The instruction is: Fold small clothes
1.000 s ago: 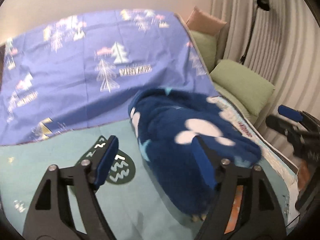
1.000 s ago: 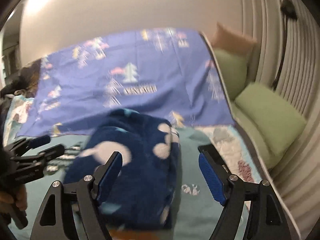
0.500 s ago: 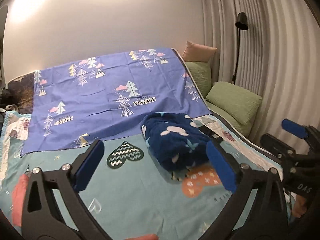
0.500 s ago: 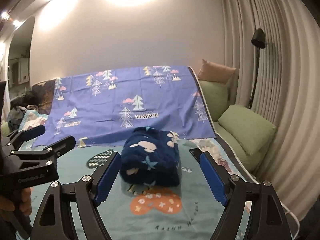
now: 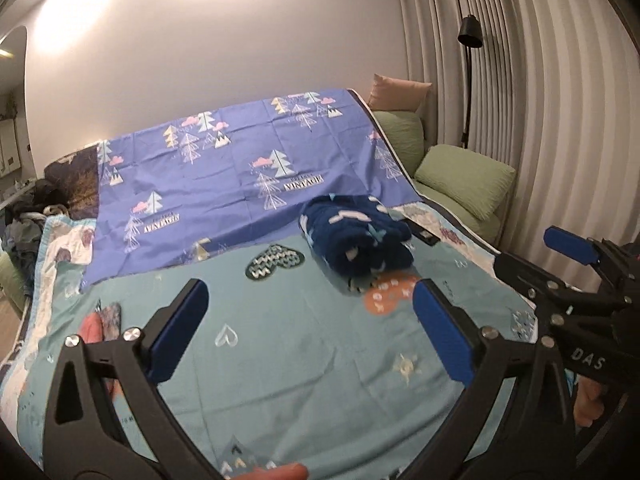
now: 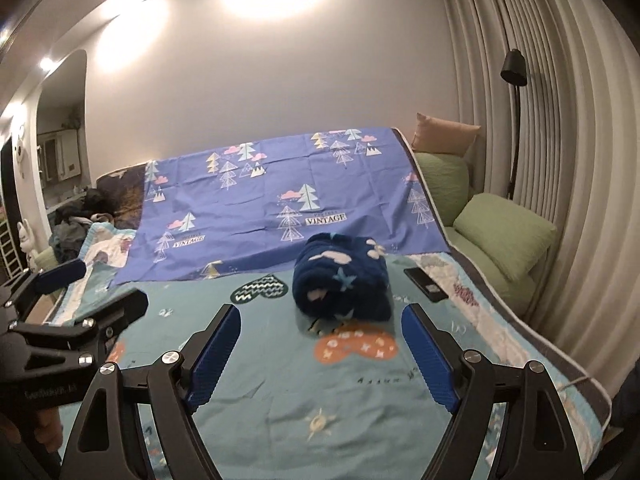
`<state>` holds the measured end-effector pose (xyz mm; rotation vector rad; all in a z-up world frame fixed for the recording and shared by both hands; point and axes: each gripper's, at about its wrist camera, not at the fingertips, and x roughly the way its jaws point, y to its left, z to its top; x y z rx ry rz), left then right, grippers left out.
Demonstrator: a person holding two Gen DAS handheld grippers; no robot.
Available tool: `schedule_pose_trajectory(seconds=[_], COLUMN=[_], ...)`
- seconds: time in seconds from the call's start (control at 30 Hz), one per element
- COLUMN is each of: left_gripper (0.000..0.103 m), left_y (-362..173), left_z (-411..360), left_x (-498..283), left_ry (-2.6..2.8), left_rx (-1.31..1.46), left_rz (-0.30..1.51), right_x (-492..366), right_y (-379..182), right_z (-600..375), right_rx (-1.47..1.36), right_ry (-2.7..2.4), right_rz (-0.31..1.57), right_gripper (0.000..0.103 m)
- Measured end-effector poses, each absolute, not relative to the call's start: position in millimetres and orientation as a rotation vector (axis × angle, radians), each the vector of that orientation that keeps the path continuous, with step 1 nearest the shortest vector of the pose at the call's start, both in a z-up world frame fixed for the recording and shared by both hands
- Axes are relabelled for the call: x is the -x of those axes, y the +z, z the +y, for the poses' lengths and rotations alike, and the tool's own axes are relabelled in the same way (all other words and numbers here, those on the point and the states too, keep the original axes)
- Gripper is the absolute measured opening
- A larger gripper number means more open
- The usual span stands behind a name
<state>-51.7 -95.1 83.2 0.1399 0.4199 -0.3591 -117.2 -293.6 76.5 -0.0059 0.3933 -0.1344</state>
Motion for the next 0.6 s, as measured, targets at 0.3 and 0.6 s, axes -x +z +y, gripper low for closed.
schedule_pose_trajectory(seconds=[0.3, 0.6], left_gripper=[0.102, 0.102], left_y=[61, 50], left_z=[-92, -94], left_x=[69, 73], left_ry=[-0.366, -0.344], left_rx=[-0.103, -0.111], left_rz=[0.451, 0.467], right_x=[132, 135], right_y=[58, 50], right_z=[-295, -295], right_rx=[-0.041, -0.047], right_ry=[-0.154, -0.155], right_rz=[0.435, 0.451], right_gripper=[0.085, 0.085])
